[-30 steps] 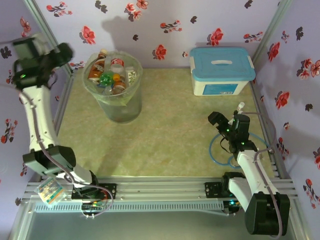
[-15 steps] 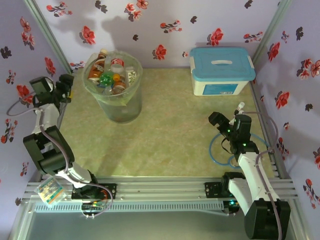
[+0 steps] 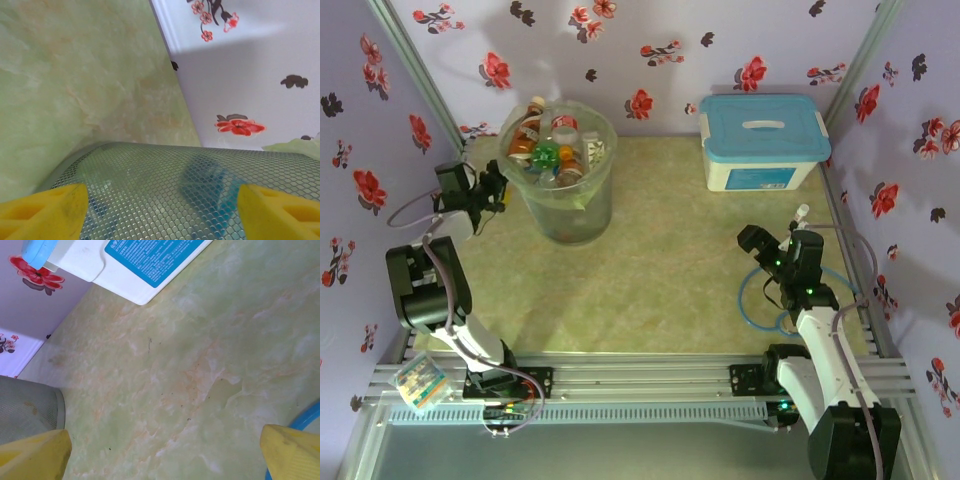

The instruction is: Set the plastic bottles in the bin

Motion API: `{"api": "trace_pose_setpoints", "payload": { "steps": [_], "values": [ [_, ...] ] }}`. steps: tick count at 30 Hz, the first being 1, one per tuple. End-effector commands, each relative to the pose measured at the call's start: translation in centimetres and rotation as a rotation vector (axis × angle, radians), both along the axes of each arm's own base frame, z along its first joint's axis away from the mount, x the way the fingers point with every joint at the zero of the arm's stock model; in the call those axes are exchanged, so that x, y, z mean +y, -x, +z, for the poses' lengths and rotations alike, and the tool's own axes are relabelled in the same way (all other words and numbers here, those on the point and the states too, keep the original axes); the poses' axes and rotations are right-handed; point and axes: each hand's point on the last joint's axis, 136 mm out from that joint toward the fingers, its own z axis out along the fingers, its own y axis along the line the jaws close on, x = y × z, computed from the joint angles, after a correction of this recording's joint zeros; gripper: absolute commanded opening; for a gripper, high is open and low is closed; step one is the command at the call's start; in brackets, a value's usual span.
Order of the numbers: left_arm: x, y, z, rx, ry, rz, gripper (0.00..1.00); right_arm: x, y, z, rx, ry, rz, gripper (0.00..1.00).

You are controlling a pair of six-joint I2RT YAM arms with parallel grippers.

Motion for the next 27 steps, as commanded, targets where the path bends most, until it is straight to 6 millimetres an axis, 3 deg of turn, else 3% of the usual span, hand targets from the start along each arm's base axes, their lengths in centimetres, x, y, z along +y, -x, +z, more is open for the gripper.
{"api": "trace_pose_setpoints", "payload": {
  "steps": [1, 12, 16, 20, 27],
  "values": [
    [-3.0, 0.6, -0.1, -0.027, -0.047, -0.055, 0.78, -0.7, 0.1, 0.3, -0.009, 0.043, -0.014, 0.97],
    [-13.7, 2.6, -2.1, -0.018, -0.103, -0.224, 0.78, -1.0, 0.0, 0.2, -0.006, 0.062, -0.022, 0.98],
    [-16.0, 3.1, -2.3, -0.024, -0.12, -0.268, 0.78, -1.0, 0.0, 0.3, -0.007, 0.07, -0.022, 0.98],
    [-14.6, 3.7, -1.1, -0.039, -0.202, -0.25, 0.79, -1.3, -0.2, 0.8, -0.016, 0.088, -0.03, 0.98],
    [-6.2, 6.5, 2.9, -0.034, -0.611, -0.172, 0.93, -2.9, -0.9, 1.1, -0.022, 0.162, -0.091, 0.99]
  ]
}}
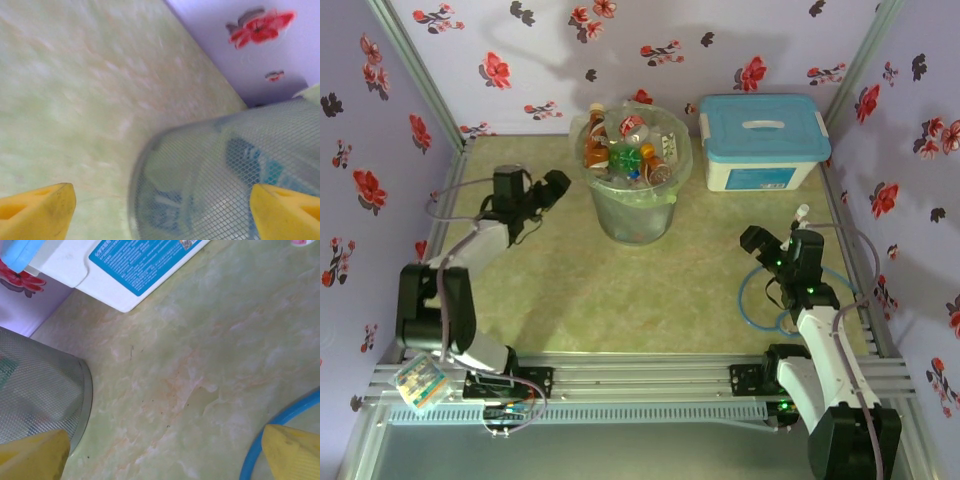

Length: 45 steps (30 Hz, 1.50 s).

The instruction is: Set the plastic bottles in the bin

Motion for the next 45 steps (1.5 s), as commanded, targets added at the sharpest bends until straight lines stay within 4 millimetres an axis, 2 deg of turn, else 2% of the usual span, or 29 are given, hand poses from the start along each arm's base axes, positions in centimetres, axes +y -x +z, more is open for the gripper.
{"api": "trace_pose_setpoints", "payload": {
  "steps": [1, 5, 9, 12, 16, 21, 27, 38, 42, 45],
  "values": [
    [5.2, 2.0, 2.1, -0.026, -0.322, 0.038, 0.94, -1.7, -0.9, 1.0, -0.026, 0.075, -0.063, 0.99],
    [9.9, 4.5, 2.5, -0.005, -0.533, 0.103, 0.99, -3.0, -1.6, 0.3, -0.015, 0.128, -0.115, 0.99],
    [13.4, 6.8, 0.8, 0.015, -0.662, 0.171, 1.0, -5.2, -2.3, -0.8, 0.03, 0.226, -0.2, 0.99],
    [14.9, 7.5, -1.0, 0.012, -0.693, 0.208, 1.0, -7.2, -2.7, -2.2, 0.084, 0.32, -0.276, 0.99],
    [16.2, 7.4, -3.7, 0.024, -0.744, 0.222, 1.0, -8.3, -3.6, -3.5, 0.176, 0.403, -0.282, 0.99],
    [17.8, 5.4, -6.3, 0.005, -0.806, 0.215, 1.0, -9.4, -5.4, -3.2, 0.132, 0.514, -0.292, 0.99],
    [17.6, 3.4, -7.8, -0.04, -0.79, 0.186, 1.0, -9.9, -6.8, -5.8, 0.121, 0.631, -0.24, 0.99],
    [16.2, 4.1, -6.7, -0.169, -0.752, 0.169, 1.0, -8.8, -9.1, -4.2, -0.06, 0.638, -0.199, 0.99],
    [15.9, 3.4, -6.8, -0.216, -0.713, 0.188, 1.0, -7.2, -10.5, -4.6, -0.056, 0.631, -0.11, 0.99],
    [14.8, 3.1, -7.0, -0.205, -0.742, 0.136, 1.0, -6.4, -10.5, -4.6, -0.095, 0.624, -0.092, 0.99]
  ]
}}
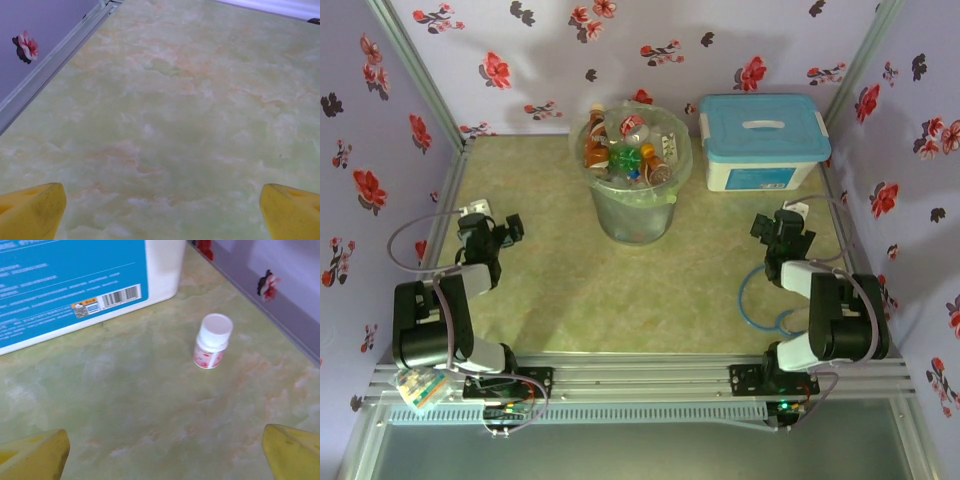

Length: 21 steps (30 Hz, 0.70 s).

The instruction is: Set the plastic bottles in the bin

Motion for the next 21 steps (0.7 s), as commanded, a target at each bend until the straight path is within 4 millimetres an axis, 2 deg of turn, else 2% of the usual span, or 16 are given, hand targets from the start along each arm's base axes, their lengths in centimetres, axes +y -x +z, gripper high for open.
{"api": "trace_pose_setpoints", "payload": {
  "steps": [1, 2, 3, 6, 7, 10, 11, 21],
  "values": [
    [-1.2, -1.0, 0.8, -0.049, -0.029, -0.042, 1.0, 1.4, -1.2, 1.1, -0.109, 0.013, 0.078, 0.99],
    [-1.5, -1.0, 0.8, -0.047, -0.045, -0.051, 1.0, 1.7, -1.2, 0.5, -0.129, 0.014, 0.094, 0.99],
    [-2.0, -1.1, 0.7, -0.047, -0.068, -0.062, 1.0, 1.9, -1.3, 0.9, -0.162, 0.023, 0.107, 0.99],
    [-3.9, -1.3, 0.3, -0.053, -0.139, -0.111, 1.0, 2.0, -0.8, -0.3, -0.14, 0.016, 0.112, 0.99],
    [-4.1, -1.2, 0.4, -0.067, -0.171, -0.126, 1.0, 2.0, -0.9, 0.2, -0.194, 0.03, 0.111, 0.99],
    [-3.6, -0.6, -0.1, -0.124, -0.163, -0.104, 1.0, 2.0, -0.9, 0.2, -0.153, 0.017, 0.104, 0.99],
    [-3.7, -0.5, -0.4, -0.09, -0.155, -0.107, 1.0, 1.9, -0.9, 0.2, -0.174, 0.024, 0.103, 0.99],
    [-3.6, -0.6, -0.2, -0.114, -0.161, -0.104, 1.0, 2.0, -0.8, 0.2, -0.169, 0.022, 0.104, 0.99]
  ]
}}
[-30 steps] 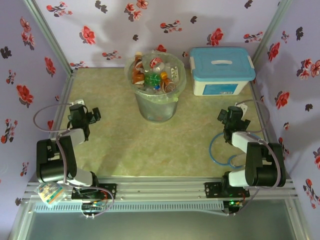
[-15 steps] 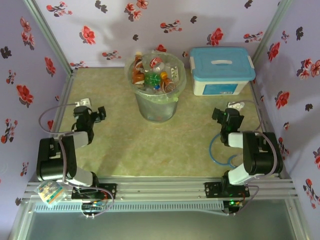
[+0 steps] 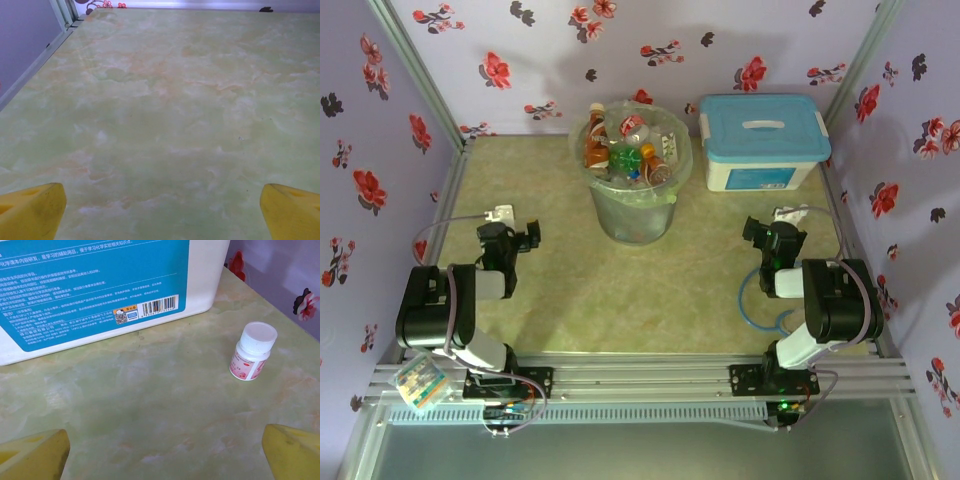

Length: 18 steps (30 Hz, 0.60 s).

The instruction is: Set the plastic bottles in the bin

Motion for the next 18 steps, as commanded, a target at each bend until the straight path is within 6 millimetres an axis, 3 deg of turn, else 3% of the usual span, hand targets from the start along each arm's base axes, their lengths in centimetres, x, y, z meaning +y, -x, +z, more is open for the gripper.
{"api": "trace_pose_setpoints", "payload": {
  "steps": [1, 18],
  "values": [
    [0.57, -0.35, 1.0, -0.044, -0.032, 0.019, 1.0, 0.3, -0.32, 1.02, -0.042, 0.014, 0.016, 0.99],
    [0.57, -0.34, 0.95, -0.043, -0.031, 0.019, 1.0, 0.3, -0.33, 0.97, -0.037, 0.013, 0.016, 0.99]
  ]
}}
